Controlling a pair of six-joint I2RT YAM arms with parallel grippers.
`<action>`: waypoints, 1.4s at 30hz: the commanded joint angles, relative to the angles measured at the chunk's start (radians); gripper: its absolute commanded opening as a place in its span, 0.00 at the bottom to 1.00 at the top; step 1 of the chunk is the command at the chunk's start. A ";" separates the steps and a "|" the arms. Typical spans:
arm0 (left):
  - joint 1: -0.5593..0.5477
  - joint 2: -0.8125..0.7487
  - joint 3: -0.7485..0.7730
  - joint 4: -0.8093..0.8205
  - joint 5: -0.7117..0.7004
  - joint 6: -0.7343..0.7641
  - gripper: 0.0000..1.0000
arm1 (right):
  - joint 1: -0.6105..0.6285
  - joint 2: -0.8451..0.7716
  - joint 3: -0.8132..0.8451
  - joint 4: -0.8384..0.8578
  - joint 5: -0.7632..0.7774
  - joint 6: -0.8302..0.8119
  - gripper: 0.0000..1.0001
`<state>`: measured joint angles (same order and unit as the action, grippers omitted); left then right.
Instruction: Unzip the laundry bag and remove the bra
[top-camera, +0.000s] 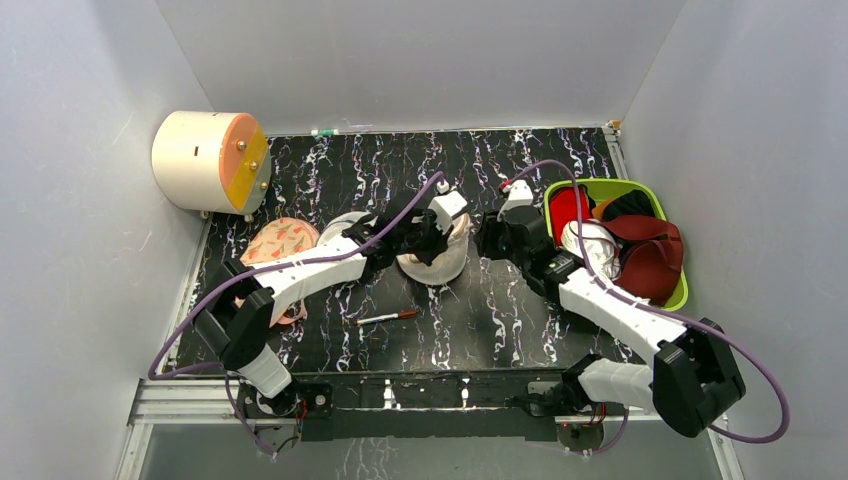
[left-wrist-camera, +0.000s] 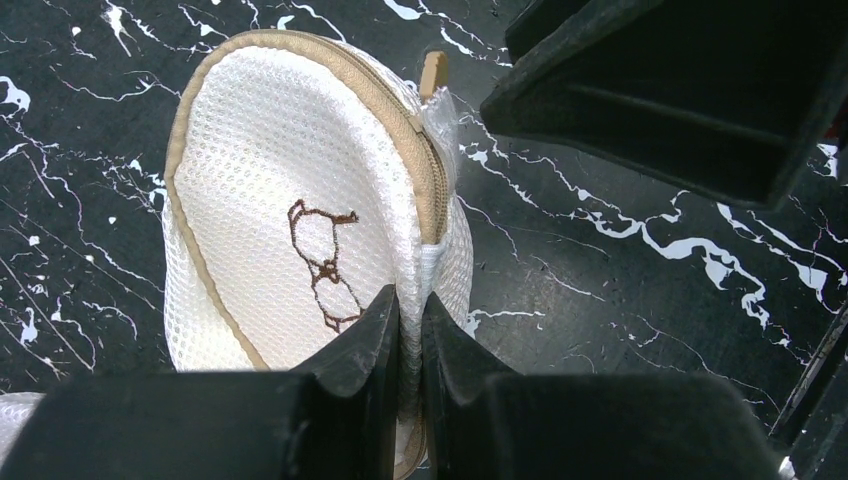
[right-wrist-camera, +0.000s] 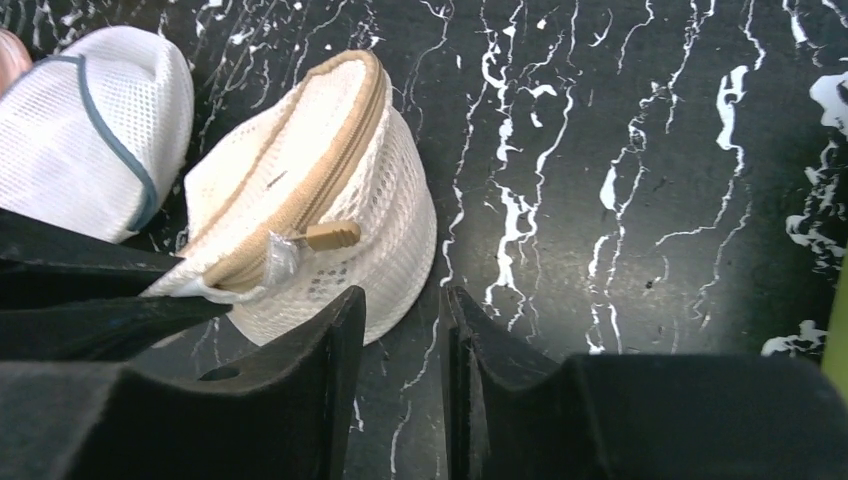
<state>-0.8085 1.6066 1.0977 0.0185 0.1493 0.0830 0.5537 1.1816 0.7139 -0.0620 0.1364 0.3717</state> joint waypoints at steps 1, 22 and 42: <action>0.002 -0.039 0.019 -0.012 0.016 0.006 0.00 | -0.006 -0.052 0.039 0.008 -0.027 -0.107 0.37; 0.002 -0.161 -0.124 0.124 0.163 0.187 0.00 | -0.333 -0.133 -0.008 0.201 -0.836 -0.236 0.46; 0.002 -0.204 -0.169 0.153 0.226 0.246 0.00 | -0.386 -0.022 -0.126 0.417 -1.060 -0.188 0.34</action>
<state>-0.8074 1.4422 0.9142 0.1337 0.3305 0.3183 0.1848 1.1732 0.6075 0.2420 -0.8711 0.1654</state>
